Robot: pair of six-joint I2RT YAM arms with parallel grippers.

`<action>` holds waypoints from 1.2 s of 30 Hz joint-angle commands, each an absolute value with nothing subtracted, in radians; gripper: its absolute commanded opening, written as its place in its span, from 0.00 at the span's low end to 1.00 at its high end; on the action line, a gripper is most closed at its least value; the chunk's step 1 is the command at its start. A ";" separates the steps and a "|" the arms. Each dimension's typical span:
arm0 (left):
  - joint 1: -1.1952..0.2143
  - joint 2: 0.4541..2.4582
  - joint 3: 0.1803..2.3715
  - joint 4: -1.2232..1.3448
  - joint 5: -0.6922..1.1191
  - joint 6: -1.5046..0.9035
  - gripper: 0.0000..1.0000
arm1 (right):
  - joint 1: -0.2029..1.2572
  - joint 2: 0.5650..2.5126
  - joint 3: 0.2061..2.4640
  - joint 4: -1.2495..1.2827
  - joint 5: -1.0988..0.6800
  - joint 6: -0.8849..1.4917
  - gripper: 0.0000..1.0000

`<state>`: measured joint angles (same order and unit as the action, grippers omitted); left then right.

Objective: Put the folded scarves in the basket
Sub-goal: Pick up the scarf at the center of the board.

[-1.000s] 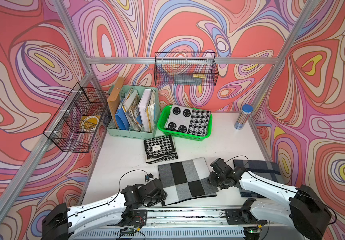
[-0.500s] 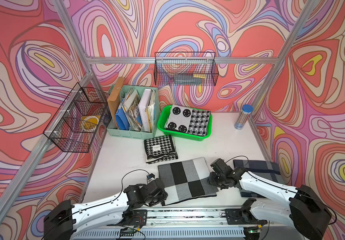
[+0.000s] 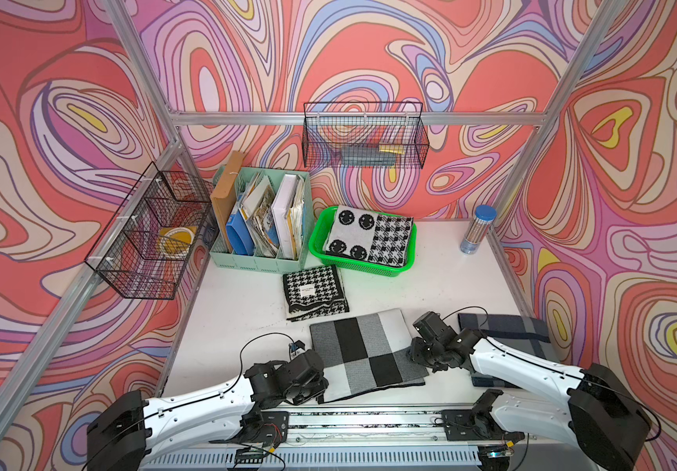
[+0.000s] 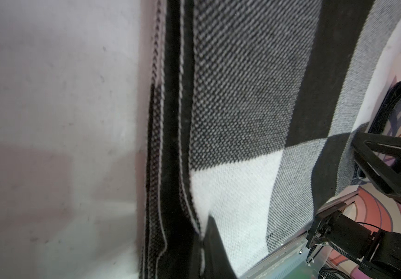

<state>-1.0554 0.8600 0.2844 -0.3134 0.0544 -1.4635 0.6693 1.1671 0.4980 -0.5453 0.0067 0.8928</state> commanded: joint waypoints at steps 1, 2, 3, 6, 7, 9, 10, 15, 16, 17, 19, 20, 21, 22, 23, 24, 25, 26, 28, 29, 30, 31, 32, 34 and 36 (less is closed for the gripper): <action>-1.059 0.841 0.273 -0.339 0.058 -1.456 0.00 | 0.678 1.169 0.479 -0.542 0.017 0.902 0.51; -1.060 0.829 0.277 -0.352 0.055 -1.456 0.00 | 0.678 1.168 0.479 -0.542 0.020 0.902 0.51; -1.060 0.811 0.283 -0.366 0.053 -1.454 0.00 | 0.678 1.166 0.479 -0.543 0.020 0.903 0.51; -1.061 0.751 0.313 -0.430 0.042 -1.441 0.00 | 0.677 1.150 0.480 -0.553 0.027 0.908 0.51; -1.061 0.730 0.325 -0.457 0.036 -1.437 0.00 | 0.678 1.141 0.481 -0.555 0.031 0.907 0.51; -1.060 0.693 0.341 -0.502 0.030 -1.436 0.00 | 0.678 1.119 0.480 -0.559 0.038 0.911 0.51; -1.059 0.677 0.346 -0.517 0.028 -1.436 0.00 | 0.678 1.109 0.482 -0.560 0.042 0.912 0.51; -1.060 0.604 0.329 -0.560 0.029 -1.466 0.00 | 0.678 1.063 0.481 -0.559 0.047 0.925 0.54; -1.059 0.590 0.323 -0.568 0.030 -1.473 0.00 | 0.678 1.057 0.479 -0.555 0.045 0.926 0.55; -1.060 0.575 0.317 -0.577 0.029 -1.484 0.00 | 0.678 1.052 0.476 -0.554 0.043 0.929 0.55; -1.060 0.544 0.305 -0.589 0.026 -1.488 0.00 | 0.678 1.046 0.472 -0.554 0.042 0.933 0.56; -1.060 0.530 0.296 -0.600 0.019 -1.493 0.00 | 0.678 1.047 0.469 -0.552 0.042 0.933 0.56; -1.060 0.518 0.284 -0.608 0.015 -1.498 0.00 | 0.678 1.048 0.469 -0.551 0.043 0.933 0.56; -1.060 0.511 0.270 -0.615 0.013 -1.506 0.00 | 0.678 1.051 0.469 -0.554 0.044 0.932 0.57; -1.060 0.506 0.250 -0.614 0.013 -1.513 0.00 | 0.678 1.051 0.469 -0.555 0.045 0.933 0.57; -1.061 0.503 0.229 -0.608 0.016 -1.518 0.00 | 0.677 1.051 0.467 -0.553 0.044 0.933 0.57; -1.060 0.505 0.209 -0.606 0.021 -1.529 0.00 | 0.678 1.051 0.464 -0.549 0.043 0.933 0.57; -1.059 0.507 0.191 -0.603 0.024 -1.537 0.00 | 0.678 1.053 0.462 -0.544 0.041 0.933 0.58; -1.060 0.513 0.175 -0.597 0.034 -1.540 0.00 | 0.678 1.055 0.459 -0.531 0.030 0.931 0.59; -1.060 0.514 0.178 -0.601 0.033 -1.537 0.00 | 0.678 1.058 0.459 -0.524 0.025 0.931 0.59; -1.061 0.517 0.187 -0.610 0.027 -1.530 0.00 | 0.678 1.061 0.457 -0.516 0.019 0.930 0.59; -1.060 0.518 0.198 -0.618 0.020 -1.521 0.05 | 0.678 1.063 0.456 -0.509 0.015 0.928 0.59; -1.060 0.522 0.214 -0.631 0.010 -1.509 0.13 | 0.678 1.068 0.457 -0.502 0.012 0.928 0.59; -1.061 0.531 0.245 -0.654 -0.009 -1.487 0.31 | 0.678 1.073 0.461 -0.493 0.005 0.925 0.59; -1.059 0.545 0.279 -0.675 -0.026 -1.462 0.44 | 0.678 1.078 0.462 -0.483 0.002 0.922 0.59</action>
<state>-1.0554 0.5262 0.2291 -0.5880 0.0204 -1.5070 0.6708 1.0691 0.4709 -0.5133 0.0093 0.9268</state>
